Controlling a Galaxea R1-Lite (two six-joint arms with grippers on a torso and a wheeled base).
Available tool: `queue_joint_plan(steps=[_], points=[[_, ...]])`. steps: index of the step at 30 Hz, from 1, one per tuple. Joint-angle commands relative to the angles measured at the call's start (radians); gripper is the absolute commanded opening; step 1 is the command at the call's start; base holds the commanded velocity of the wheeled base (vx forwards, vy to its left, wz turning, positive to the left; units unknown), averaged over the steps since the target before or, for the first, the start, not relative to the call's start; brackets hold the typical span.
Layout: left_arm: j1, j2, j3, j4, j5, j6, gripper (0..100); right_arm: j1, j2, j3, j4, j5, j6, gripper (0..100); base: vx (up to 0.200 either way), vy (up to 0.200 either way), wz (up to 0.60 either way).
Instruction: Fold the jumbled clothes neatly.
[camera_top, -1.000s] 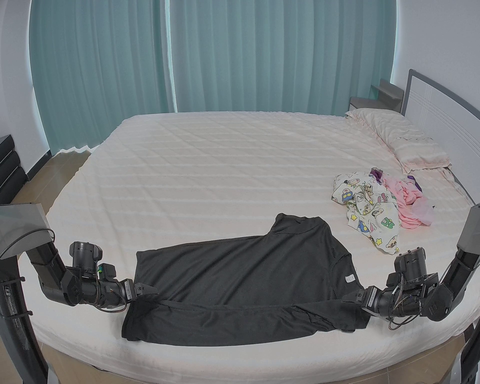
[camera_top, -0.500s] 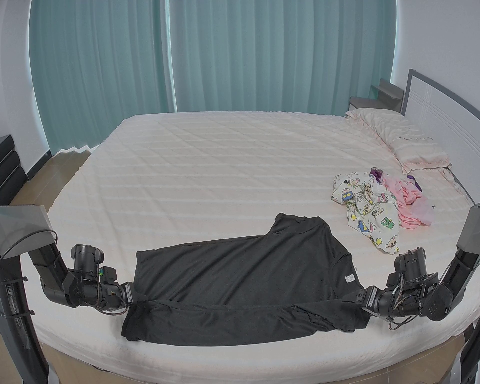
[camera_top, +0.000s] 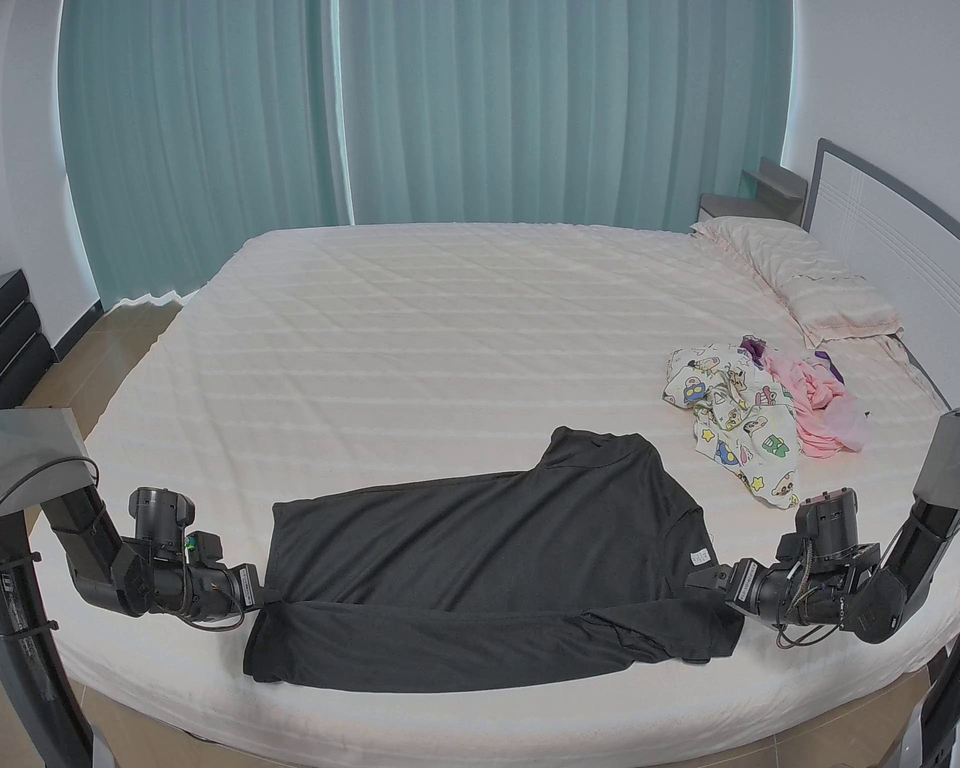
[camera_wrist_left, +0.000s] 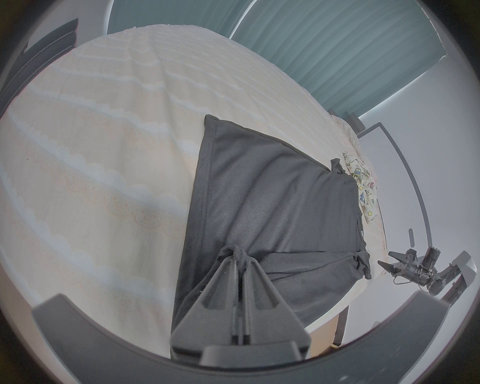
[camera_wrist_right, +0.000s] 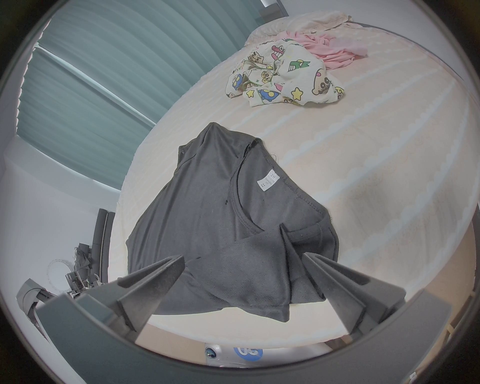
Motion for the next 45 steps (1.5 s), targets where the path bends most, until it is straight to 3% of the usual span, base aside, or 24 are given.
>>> queue_joint_plan(steps=[1,5,9,15,20,35,36,45], points=[[-0.003,-0.048,0.02,-0.001,0.0,-0.001,0,-0.012,0.058,-0.011,-0.03,0.005,-0.043,100,0.0,0.0,0.0],[-0.003,-0.054,0.023,0.0,0.0,-0.001,0,-0.035,0.102,-0.02,-0.065,0.026,-0.133,100,0.0,0.0,0.0],[-0.004,-0.054,0.029,0.0,0.0,-0.001,0,-0.088,0.154,-0.054,-0.09,0.103,-0.248,100,0.0,0.0,0.0],[-0.003,-0.054,0.029,0.003,-0.002,-0.004,0,-0.119,0.233,-0.088,-0.096,0.213,-0.339,100,0.0,0.0,0.0],[-0.003,-0.056,0.029,0.005,0.0,-0.004,0,-0.122,0.254,-0.108,-0.094,0.282,-0.352,100,0.0,0.0,0.0],[-0.004,-0.057,0.035,0.003,-0.002,-0.004,0,-0.127,0.322,-0.129,-0.11,0.294,-0.374,100,0.0,0.0,0.0],[-0.004,-0.057,0.035,0.003,0.0,-0.004,0,-0.127,0.325,-0.126,-0.119,0.294,-0.375,0,0.0,0.0,0.0],[-0.003,-0.086,0.044,0.003,-0.002,-0.007,0,-0.128,0.326,-0.105,-0.183,0.333,-0.369,0,0.0,0.0,0.0]])
